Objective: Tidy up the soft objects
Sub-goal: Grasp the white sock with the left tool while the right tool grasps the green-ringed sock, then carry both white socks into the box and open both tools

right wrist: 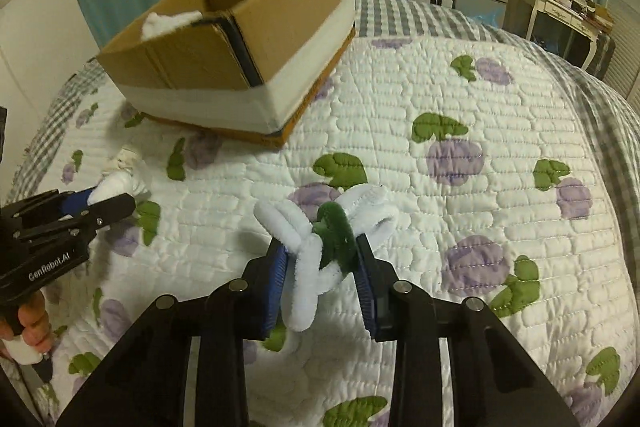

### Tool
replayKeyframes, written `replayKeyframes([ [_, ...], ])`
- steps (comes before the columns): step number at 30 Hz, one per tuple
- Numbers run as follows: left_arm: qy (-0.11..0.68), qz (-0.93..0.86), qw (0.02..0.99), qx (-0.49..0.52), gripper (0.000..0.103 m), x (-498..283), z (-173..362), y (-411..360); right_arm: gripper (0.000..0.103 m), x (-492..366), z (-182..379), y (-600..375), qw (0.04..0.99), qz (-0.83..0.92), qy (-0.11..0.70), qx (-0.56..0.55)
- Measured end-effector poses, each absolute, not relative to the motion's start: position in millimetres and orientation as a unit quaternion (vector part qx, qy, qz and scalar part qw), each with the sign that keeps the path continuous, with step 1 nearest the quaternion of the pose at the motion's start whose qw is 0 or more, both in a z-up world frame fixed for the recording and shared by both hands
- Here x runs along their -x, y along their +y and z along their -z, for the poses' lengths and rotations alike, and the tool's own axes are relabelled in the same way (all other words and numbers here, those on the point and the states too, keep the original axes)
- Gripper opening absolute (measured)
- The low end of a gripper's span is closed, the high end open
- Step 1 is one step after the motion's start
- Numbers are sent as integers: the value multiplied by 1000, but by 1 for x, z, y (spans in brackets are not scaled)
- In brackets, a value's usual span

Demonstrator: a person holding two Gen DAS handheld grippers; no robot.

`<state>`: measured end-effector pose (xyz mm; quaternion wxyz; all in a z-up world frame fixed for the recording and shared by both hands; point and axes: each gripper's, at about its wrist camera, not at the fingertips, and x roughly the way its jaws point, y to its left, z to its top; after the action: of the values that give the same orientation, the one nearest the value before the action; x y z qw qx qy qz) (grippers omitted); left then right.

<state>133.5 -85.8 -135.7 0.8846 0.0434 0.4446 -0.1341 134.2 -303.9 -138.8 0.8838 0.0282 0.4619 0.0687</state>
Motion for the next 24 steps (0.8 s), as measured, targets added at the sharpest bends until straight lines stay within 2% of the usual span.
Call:
replayKeyframes([
  [14,372,125,918,-51,30,-109,44,-91,32,-102,39,-275,914,-111,389,12],
  [24,312,121,941,-48,30,-126,-17,-85,32,-118,-39,-248,933,-139,330,33],
])
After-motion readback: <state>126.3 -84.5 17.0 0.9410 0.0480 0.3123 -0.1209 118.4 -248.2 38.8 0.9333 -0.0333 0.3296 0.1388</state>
